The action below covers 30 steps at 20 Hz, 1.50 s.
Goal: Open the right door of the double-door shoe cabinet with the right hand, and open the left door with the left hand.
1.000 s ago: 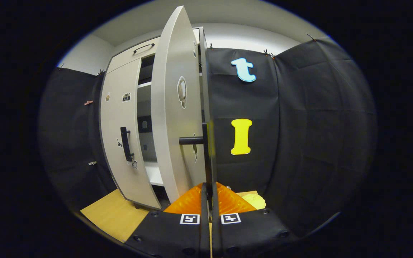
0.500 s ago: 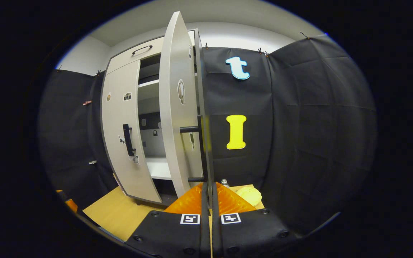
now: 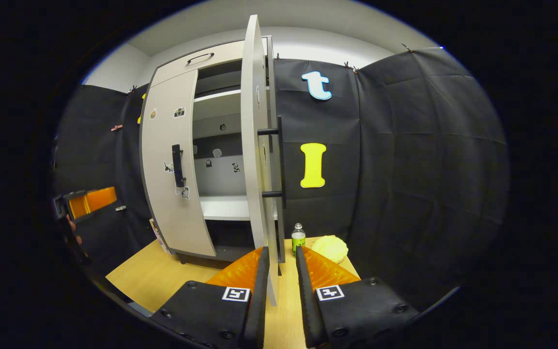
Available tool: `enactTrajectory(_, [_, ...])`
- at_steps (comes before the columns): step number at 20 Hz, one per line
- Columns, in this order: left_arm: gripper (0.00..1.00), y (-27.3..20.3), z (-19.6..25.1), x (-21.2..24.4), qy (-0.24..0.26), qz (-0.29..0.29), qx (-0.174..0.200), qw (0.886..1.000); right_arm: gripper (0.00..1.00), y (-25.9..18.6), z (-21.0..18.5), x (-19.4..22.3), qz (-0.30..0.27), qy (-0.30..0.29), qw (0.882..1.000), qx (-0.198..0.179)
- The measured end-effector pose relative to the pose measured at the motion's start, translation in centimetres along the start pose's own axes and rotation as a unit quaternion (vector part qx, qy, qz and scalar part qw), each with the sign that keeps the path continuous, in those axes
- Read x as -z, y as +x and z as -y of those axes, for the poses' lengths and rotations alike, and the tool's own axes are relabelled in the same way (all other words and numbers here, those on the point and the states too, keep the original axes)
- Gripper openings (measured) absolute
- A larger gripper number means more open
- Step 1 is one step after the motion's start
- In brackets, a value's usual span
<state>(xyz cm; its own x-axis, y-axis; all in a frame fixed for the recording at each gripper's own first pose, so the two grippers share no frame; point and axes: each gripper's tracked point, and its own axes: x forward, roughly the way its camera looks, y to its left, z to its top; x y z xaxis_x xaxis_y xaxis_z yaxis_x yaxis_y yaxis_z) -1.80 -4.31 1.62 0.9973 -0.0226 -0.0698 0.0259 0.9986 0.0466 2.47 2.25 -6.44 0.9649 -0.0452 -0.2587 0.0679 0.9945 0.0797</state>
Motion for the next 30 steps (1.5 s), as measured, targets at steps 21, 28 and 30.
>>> enactTrajectory(21, [0.88, 24.4, 3.6, -0.6, 0.018, -0.008, 0.127, 0.992, 0.99, 0.4, -10.2, 3.0, 0.009, -0.033, 0.996, 0.084])
enactTrajectory(28, [0.54, 25.8, 3.5, 0.2, 0.023, -0.021, 0.089, 0.996, 0.99, 3.5, -13.1, 3.2, 0.002, -0.044, 0.999, -0.007])
enactTrajectory(30, [0.45, 25.8, 3.8, 0.4, 0.023, -0.024, 0.087, 0.996, 0.99, 4.4, -13.1, 3.1, 0.006, -0.055, 0.998, -0.03])
